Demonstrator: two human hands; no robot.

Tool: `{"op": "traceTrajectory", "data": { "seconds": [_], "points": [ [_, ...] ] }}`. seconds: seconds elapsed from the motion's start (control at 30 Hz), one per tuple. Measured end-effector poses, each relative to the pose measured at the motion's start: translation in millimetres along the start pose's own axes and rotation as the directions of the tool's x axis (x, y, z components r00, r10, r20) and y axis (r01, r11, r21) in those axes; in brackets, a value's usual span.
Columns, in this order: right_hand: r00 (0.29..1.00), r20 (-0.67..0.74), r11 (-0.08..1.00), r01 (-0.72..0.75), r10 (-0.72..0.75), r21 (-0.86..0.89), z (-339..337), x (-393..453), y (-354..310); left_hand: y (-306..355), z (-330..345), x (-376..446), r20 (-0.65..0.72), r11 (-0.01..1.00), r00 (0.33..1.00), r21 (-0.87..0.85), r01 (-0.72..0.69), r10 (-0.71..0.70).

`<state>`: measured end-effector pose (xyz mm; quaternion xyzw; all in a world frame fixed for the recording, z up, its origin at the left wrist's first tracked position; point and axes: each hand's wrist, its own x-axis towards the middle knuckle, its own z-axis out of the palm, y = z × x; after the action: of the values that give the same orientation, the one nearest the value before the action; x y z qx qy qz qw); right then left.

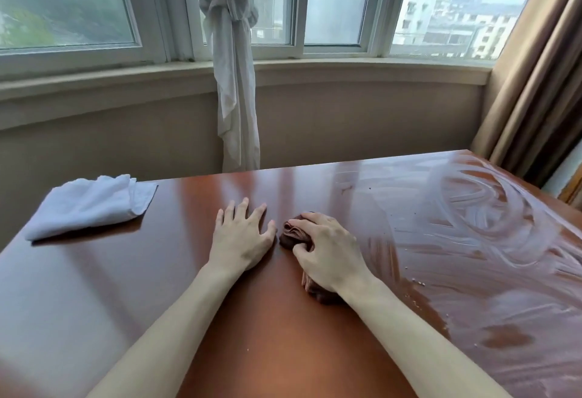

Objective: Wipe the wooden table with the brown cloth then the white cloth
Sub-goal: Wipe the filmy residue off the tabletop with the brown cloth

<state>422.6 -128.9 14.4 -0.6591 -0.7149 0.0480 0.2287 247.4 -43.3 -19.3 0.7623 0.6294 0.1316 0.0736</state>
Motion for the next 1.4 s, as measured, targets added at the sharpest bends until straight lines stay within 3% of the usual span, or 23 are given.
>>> {"op": "traceTrajectory", "data": {
  "seconds": [0.27, 0.4, 0.63, 0.83, 0.97, 1.03, 1.17, 1.3, 1.4],
  "points": [
    [0.980, -0.063, 0.981, -0.186, 0.190, 0.060, 41, 206, 50, -1, 7, 4, -0.076, 1.000, 0.997, -0.011, 0.003, -0.004],
    [0.966, -0.077, 0.969, -0.246, 0.245, 0.004, 52, 256, 61, -3, 9, 7, -0.081, 1.000, 0.997, -0.010, 0.015, -0.015],
    [0.989, -0.106, 0.993, -0.095, 0.101, 0.068, 43, 168, 43, -2, 0, 7, -0.009, 0.998, 0.999, -0.060, 0.034, -0.034],
    [0.991, -0.062, 0.987, 0.123, -0.117, 0.105, 29, 24, -10, -18, -27, -8, 0.050, 0.925, 0.998, -0.379, -0.026, 0.049],
    [0.953, 0.000, 0.941, 0.298, -0.302, 0.162, 33, -24, -56, -56, -40, -25, -0.077, 0.973, 0.996, -0.227, -0.051, 0.034],
    [0.921, 0.017, 0.909, 0.381, -0.389, 0.169, 39, -28, -80, -76, -44, -28, -0.079, 0.985, 0.997, -0.169, -0.024, 0.011],
    [0.883, 0.094, 0.877, 0.436, -0.460, 0.202, 54, -9, -106, -114, -45, -35, -0.071, 0.966, 0.996, -0.258, 0.027, -0.046],
    [0.902, 0.151, 0.903, 0.369, -0.405, 0.218, 68, 50, -108, -120, -43, -43, -0.149, 0.956, 0.985, -0.293, 0.036, -0.083],
    [0.937, 0.140, 0.935, 0.290, -0.321, 0.203, 87, 115, -102, -113, -40, -46, -0.146, 0.978, 0.988, -0.210, 0.022, -0.054]
  ]
}}
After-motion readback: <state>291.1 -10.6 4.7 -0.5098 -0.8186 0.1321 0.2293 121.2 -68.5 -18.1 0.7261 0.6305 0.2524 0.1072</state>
